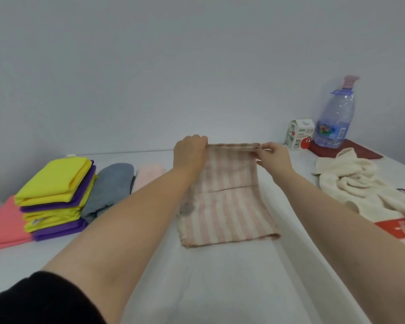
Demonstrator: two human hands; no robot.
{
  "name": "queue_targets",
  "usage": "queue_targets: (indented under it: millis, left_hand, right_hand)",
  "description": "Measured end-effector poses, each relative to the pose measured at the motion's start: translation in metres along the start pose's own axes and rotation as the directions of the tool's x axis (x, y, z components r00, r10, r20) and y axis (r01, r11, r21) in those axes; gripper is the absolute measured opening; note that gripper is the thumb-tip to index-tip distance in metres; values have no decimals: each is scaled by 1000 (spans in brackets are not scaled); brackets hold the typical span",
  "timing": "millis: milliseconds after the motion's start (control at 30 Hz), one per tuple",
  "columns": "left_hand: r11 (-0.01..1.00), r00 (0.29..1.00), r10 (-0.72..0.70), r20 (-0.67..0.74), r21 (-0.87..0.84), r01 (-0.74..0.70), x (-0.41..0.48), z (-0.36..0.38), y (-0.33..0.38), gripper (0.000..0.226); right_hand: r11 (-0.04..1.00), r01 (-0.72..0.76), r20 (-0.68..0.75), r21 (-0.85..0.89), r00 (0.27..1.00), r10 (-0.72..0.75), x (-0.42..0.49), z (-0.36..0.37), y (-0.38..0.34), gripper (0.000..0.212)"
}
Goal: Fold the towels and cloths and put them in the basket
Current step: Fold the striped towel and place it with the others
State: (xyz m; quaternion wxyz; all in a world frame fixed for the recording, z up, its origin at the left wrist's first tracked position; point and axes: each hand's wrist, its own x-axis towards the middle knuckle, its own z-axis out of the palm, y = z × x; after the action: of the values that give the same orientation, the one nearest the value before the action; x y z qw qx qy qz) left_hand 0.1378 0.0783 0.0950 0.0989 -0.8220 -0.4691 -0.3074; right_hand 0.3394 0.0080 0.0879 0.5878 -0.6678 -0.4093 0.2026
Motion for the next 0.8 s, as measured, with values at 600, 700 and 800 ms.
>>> queue_targets:
  millis: [600, 700, 800]
  left_hand:
    - [951, 962, 274, 10, -154, -269, -160, 20, -3, 22]
    - [957, 971, 231, 52, -192, -217, -163, 17, -13, 24]
    - [944, 993, 120, 7, -312, -112, -163, 12, -11, 29]
  right_hand:
    - [989, -146, 48, -16, 988, 146, -107, -38, 71, 10]
    - [990, -136, 46, -22, 990, 137, -107, -37, 73, 16]
    - [988, -136, 9, 75, 991, 136, -106, -35, 70, 21]
